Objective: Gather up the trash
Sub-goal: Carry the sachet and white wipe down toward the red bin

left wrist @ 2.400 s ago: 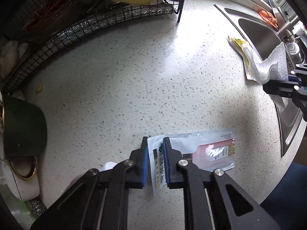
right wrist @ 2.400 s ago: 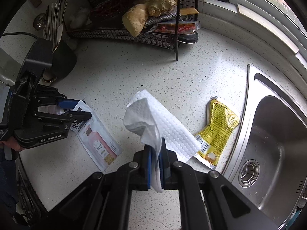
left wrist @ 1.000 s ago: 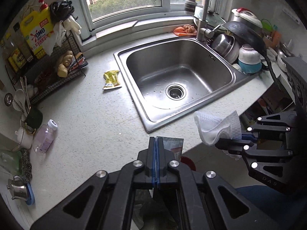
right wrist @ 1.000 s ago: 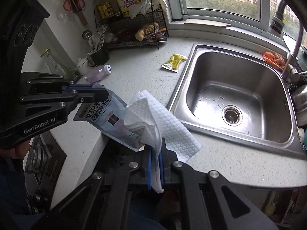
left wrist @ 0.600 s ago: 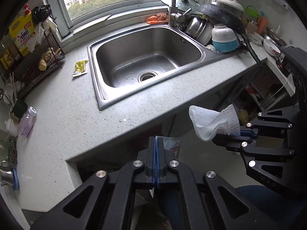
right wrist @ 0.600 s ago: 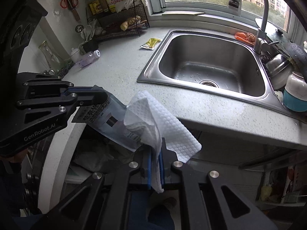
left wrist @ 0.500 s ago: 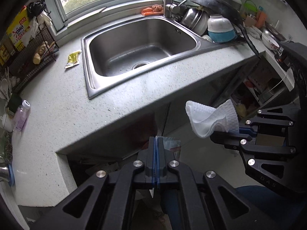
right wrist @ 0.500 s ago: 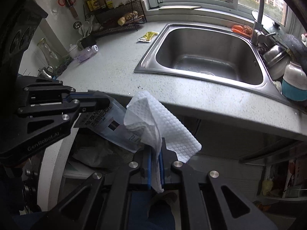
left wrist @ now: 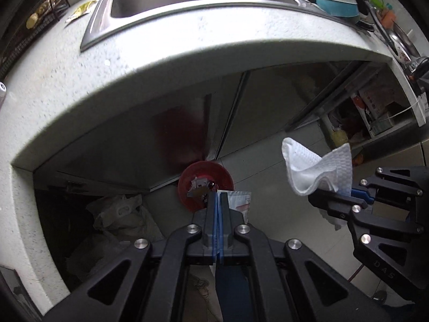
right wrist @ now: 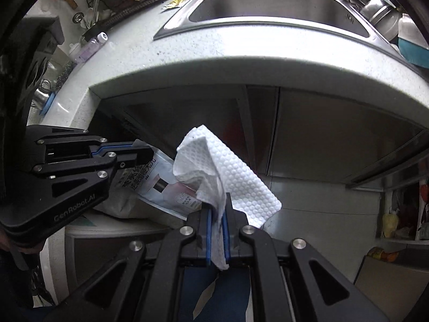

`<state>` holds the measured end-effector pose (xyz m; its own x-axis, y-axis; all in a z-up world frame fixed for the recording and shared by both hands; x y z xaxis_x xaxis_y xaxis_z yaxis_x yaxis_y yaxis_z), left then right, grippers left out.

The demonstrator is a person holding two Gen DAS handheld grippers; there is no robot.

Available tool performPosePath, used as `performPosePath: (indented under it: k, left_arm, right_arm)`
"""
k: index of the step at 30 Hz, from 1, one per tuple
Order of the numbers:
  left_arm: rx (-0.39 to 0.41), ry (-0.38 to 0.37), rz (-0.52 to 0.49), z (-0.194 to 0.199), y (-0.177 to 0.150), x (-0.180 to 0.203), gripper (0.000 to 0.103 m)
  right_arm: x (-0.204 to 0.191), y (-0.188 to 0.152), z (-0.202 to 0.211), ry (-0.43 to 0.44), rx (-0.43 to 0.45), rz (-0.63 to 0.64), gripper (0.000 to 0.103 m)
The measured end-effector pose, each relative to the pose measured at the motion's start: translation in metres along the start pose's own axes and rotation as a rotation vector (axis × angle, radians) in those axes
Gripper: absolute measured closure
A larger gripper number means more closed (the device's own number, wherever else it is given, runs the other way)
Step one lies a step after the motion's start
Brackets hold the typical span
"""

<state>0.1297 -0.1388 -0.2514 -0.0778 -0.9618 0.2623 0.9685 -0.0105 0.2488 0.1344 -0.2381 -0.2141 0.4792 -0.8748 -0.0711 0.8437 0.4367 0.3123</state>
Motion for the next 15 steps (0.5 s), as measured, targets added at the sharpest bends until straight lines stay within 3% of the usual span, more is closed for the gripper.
performPosePath:
  k: [4, 8, 15]
  left_arm:
    - [-0.021, 0.006, 0.064, -0.052, -0.005, -0.023, 0.103]
    - [-0.032, 0.061, 0.058, -0.092, -0.008, -0.033, 0.103]
    - [-0.039, 0.033, 0.069, -0.145, -0.012, -0.043, 0.103]
  right_arm:
    - [0.001, -0.005, -0.038, 0.014, -0.031, -0.002, 0.097]
    - [0.002, -0.009, -0.078, 0.014, -0.055, -0.007, 0.097]
    - [0.009, -0.013, -0.137, 0.015, -0.083, -0.014, 0.097]
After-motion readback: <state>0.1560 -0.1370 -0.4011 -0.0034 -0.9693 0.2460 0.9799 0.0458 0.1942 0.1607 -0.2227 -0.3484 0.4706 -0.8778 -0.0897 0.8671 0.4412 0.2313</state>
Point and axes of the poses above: each gripper's, at about its wrist camera, not at the fingertips, and z roughly against the way its jaws point, x to its right, y to its top, the point moved 1 cm from there along -z, roughly the way its jaws point, and after that the axes turned 9 degrees about -y, right-handed, at the moved point
